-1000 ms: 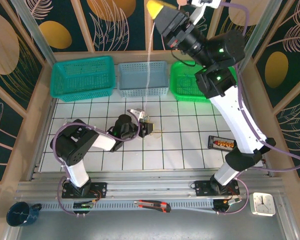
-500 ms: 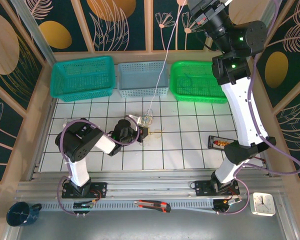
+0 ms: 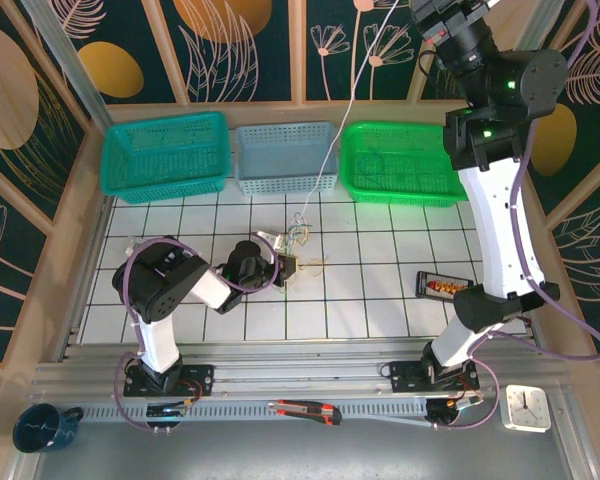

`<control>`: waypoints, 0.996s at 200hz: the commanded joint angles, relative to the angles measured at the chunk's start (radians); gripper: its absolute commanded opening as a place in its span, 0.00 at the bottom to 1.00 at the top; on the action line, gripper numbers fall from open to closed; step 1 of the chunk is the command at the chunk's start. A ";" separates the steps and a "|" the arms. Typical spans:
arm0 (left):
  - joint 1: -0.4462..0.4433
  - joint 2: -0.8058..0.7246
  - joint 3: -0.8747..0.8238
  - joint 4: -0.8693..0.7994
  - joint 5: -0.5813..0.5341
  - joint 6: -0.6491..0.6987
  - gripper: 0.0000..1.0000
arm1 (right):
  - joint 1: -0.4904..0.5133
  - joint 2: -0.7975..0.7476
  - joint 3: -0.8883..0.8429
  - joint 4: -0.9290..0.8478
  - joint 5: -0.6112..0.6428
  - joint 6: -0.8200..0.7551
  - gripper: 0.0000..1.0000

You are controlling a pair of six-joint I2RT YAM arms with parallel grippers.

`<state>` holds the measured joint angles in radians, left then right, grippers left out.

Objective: Untangle the cables

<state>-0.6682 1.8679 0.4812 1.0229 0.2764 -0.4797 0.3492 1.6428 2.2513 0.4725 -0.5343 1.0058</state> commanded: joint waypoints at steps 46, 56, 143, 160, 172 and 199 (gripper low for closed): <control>-0.003 -0.100 -0.001 -0.006 0.019 -0.011 0.44 | 0.142 -0.031 -0.194 0.068 -0.082 -0.014 0.00; -0.003 -0.126 0.000 -0.018 0.023 -0.009 0.51 | 0.163 -0.034 -0.217 0.061 -0.085 -0.029 0.00; -0.004 -0.282 0.060 -0.116 0.044 0.032 0.83 | 0.255 -0.039 -0.302 0.045 -0.096 -0.076 0.00; -0.003 -0.275 0.076 -0.123 0.038 0.038 0.83 | 0.267 -0.036 -0.299 0.043 -0.097 -0.079 0.00; -0.004 -0.264 0.089 -0.130 0.026 0.044 0.83 | 0.272 -0.036 -0.294 0.039 -0.098 -0.081 0.00; -0.003 -0.243 0.104 -0.121 -0.021 0.049 0.81 | 0.286 -0.039 -0.290 0.039 -0.098 -0.082 0.00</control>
<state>-0.6682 1.6051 0.5549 0.9035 0.2935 -0.4572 0.6182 1.6363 1.9499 0.4900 -0.6125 0.9436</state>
